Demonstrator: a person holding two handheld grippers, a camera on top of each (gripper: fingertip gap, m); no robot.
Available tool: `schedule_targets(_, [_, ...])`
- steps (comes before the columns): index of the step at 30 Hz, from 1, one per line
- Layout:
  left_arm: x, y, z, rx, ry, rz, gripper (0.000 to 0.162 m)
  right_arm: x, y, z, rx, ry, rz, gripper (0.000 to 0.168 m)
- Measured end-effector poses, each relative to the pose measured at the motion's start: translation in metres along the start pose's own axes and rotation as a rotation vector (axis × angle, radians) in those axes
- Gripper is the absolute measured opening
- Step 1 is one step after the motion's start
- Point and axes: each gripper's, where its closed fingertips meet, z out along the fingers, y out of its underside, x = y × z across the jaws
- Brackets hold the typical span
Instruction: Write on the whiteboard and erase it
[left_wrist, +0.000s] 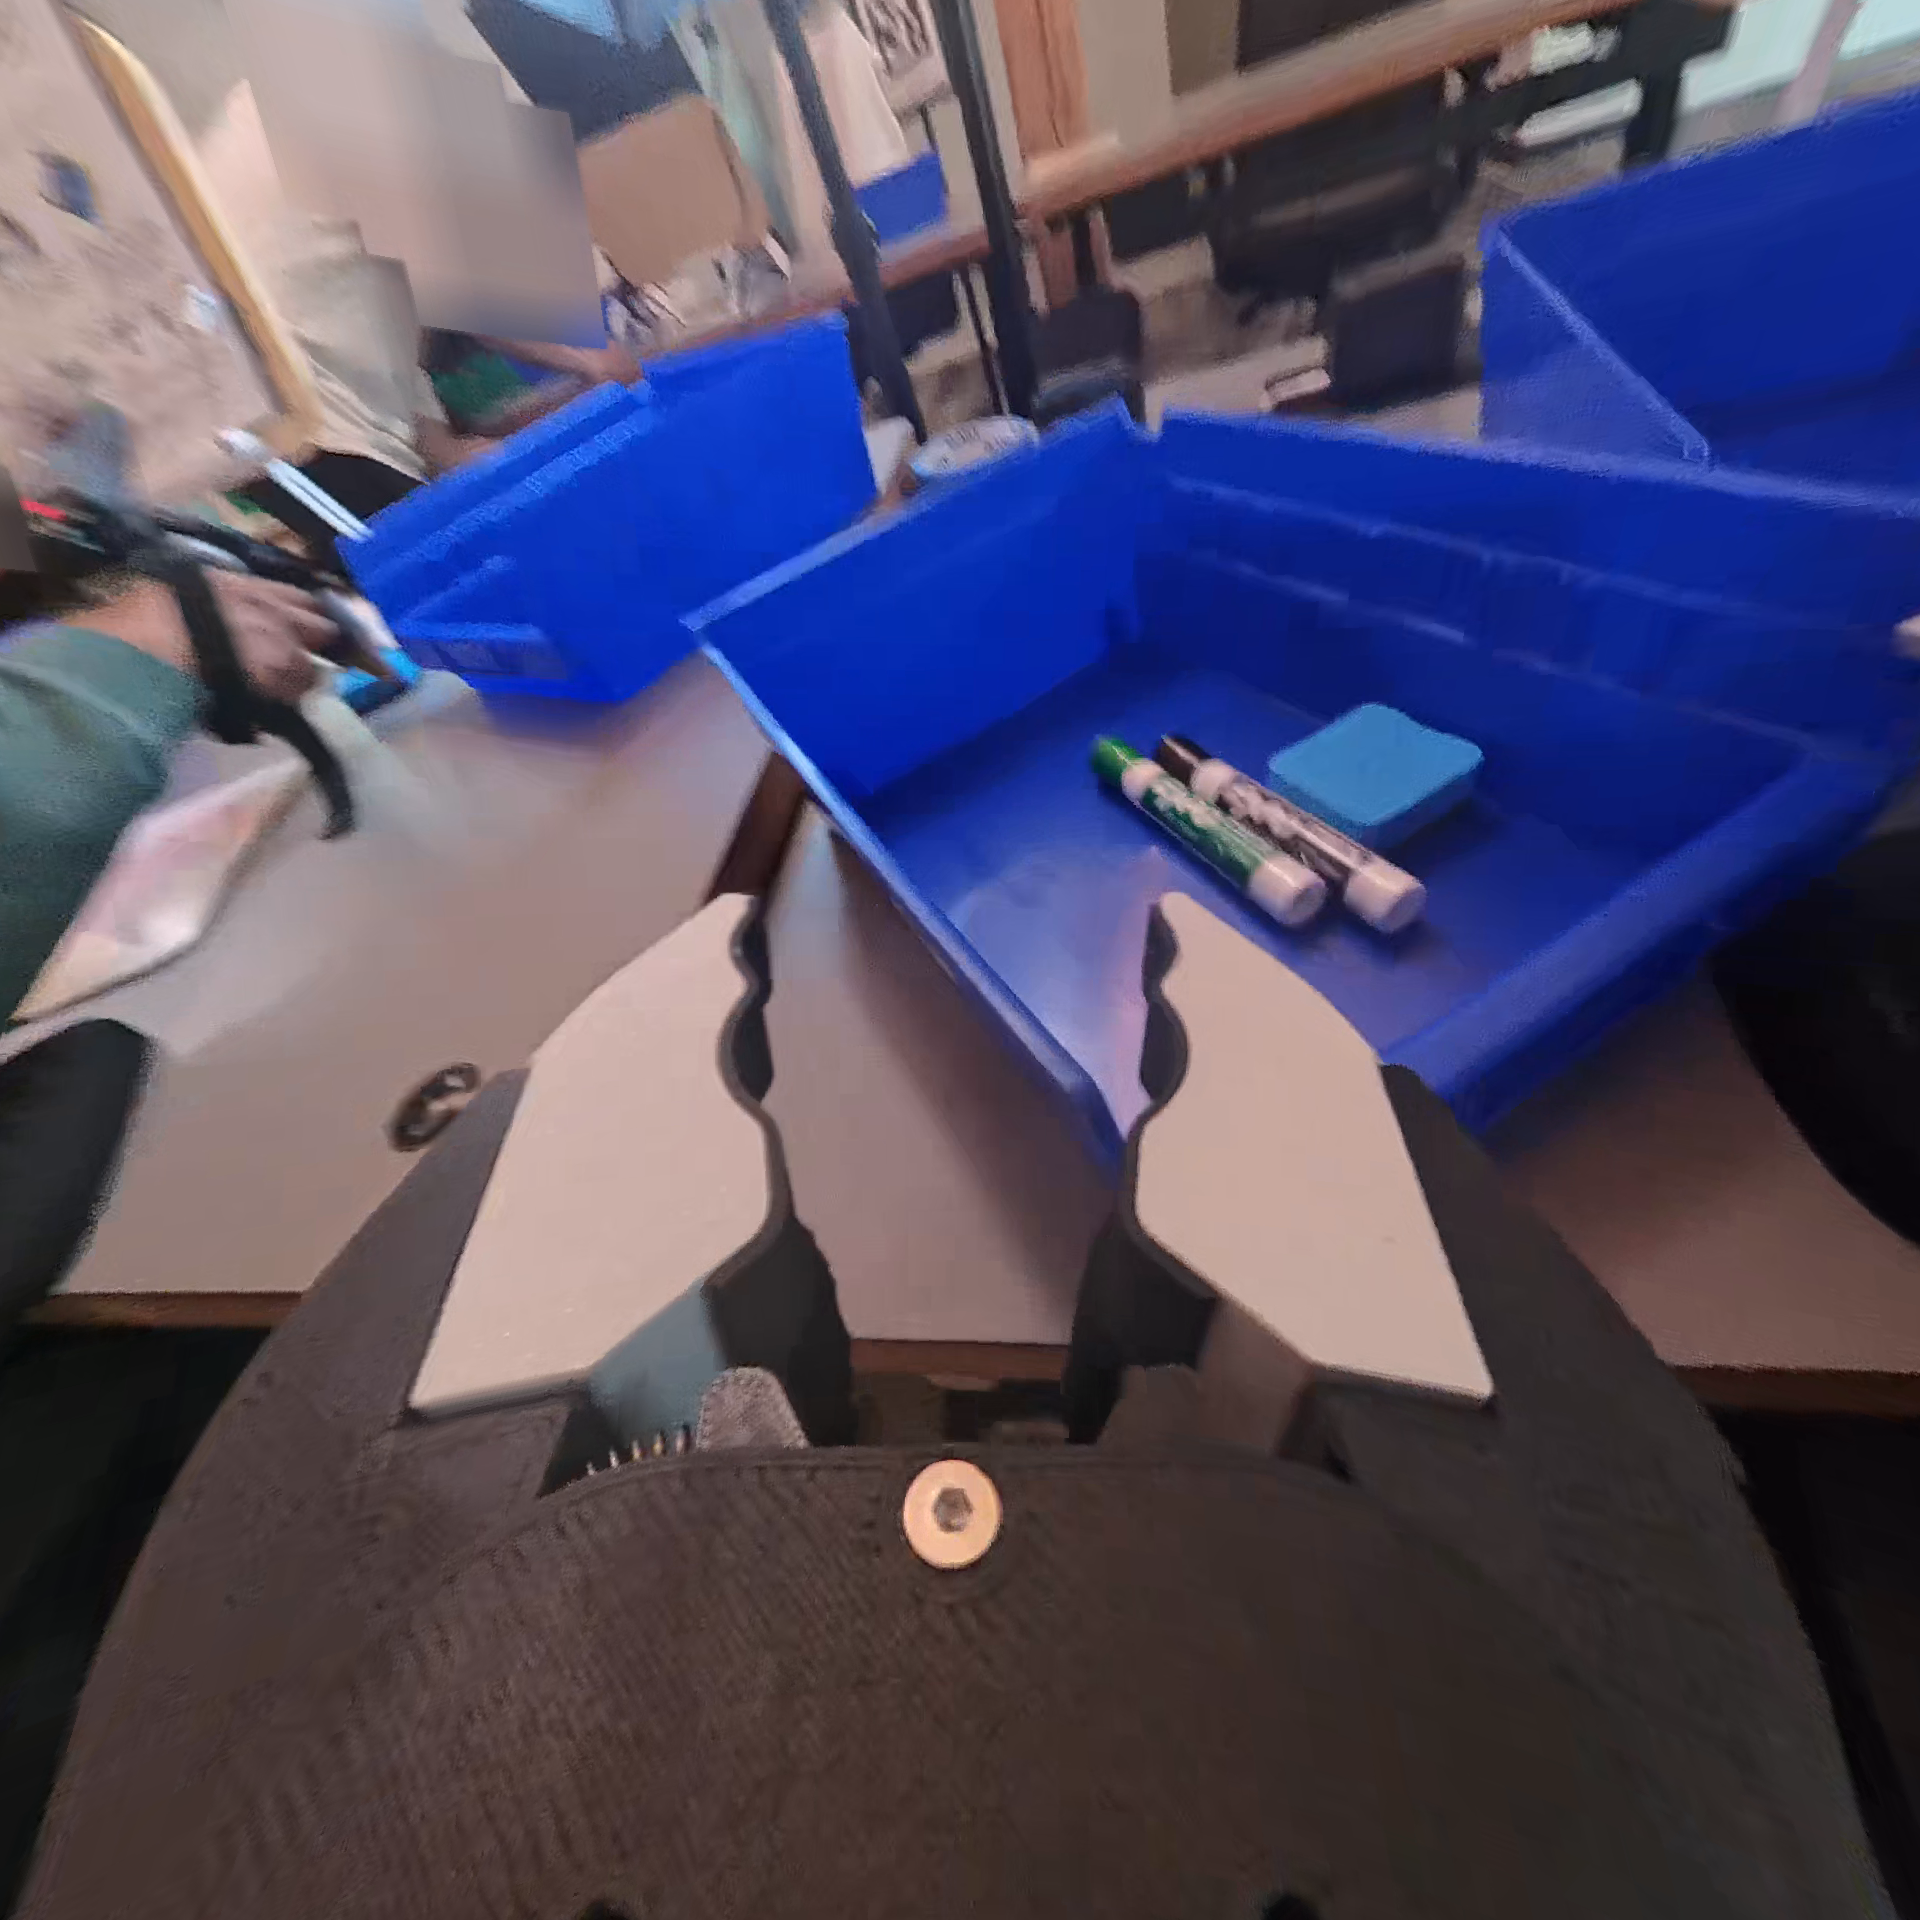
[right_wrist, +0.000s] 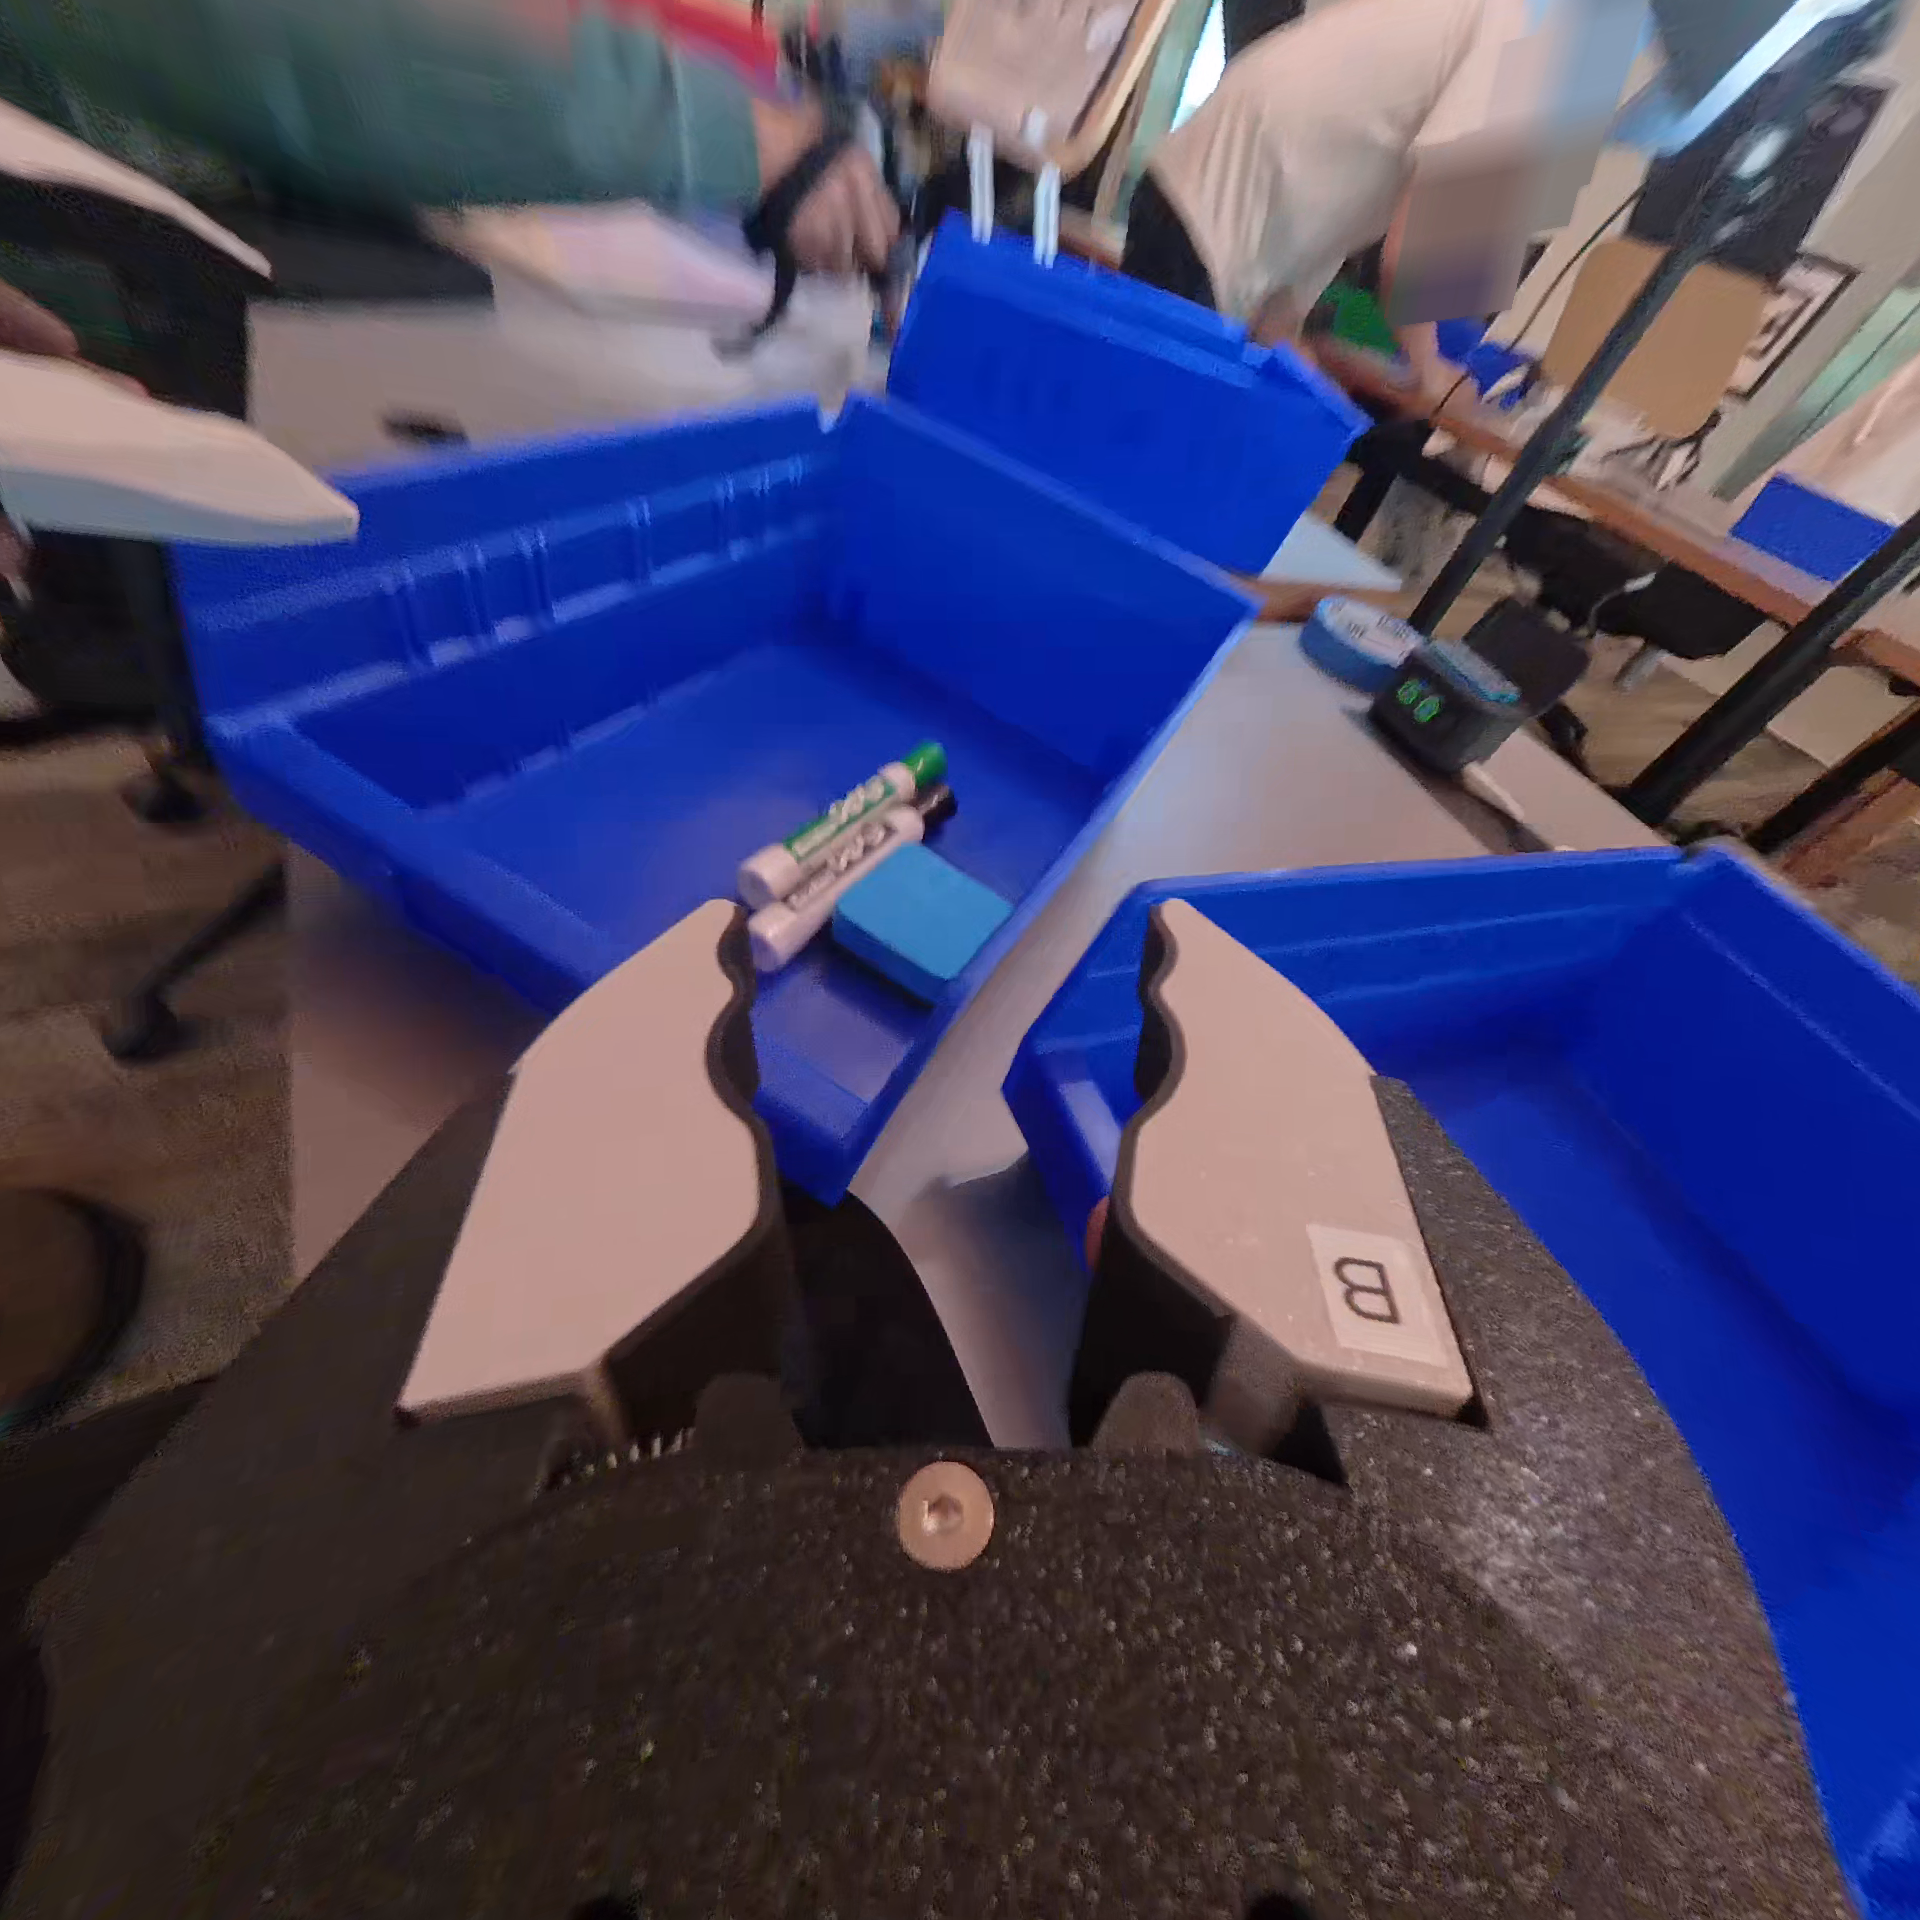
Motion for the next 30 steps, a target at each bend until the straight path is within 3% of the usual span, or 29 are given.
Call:
schedule_targets(2, [-0.006,-0.023,-0.015,0.076,-0.07,-0.005,0.084,0.023,-0.016,-0.031,0.127,0.058,0.073,0.079])
schedule_targets(5, [0.009,-0.059,-0.031,0.208,-0.081,-0.021,0.091,0.086,-0.014,-0.085,0.261,0.305,0.155,0.093])
schedule_targets(8, [0.041,-0.086,-0.038,0.312,-0.054,-0.028,0.093,0.136,0.021,-0.12,0.187,0.507,0.17,0.106])
schedule_targets(12, [0.095,-0.105,-0.033,0.369,0.067,-0.067,0.093,0.147,0.07,-0.116,-0.004,0.487,0.308,0.105])
schedule_targets(14, [0.127,-0.103,-0.024,0.336,0.165,-0.075,0.093,0.143,0.091,-0.104,-0.114,0.462,0.336,0.096])
schedule_targets(15, [0.141,-0.099,-0.019,0.312,0.203,-0.075,0.093,0.141,0.102,-0.099,-0.185,0.453,0.321,0.083])
schedule_targets(17, [0.167,-0.093,-0.012,0.274,0.268,-0.068,0.093,0.144,0.122,-0.098,-0.323,0.477,0.224,0.032])
schedule_targets(24, [0.223,-0.067,0.017,0.136,0.405,-0.066,0.087,0.165,0.133,-0.137,-0.493,0.553,0.116,0.013])
schedule_targets(27, [0.238,-0.053,0.04,0.02,0.427,-0.091,0.088,0.164,0.125,-0.146,-0.463,0.516,0.177,0.011])
schedule_targets(30, [0.244,-0.052,0.054,-0.02,0.383,-0.031,0.083,0.164,0.118,-0.155,-0.49,0.547,0.099,0.012])
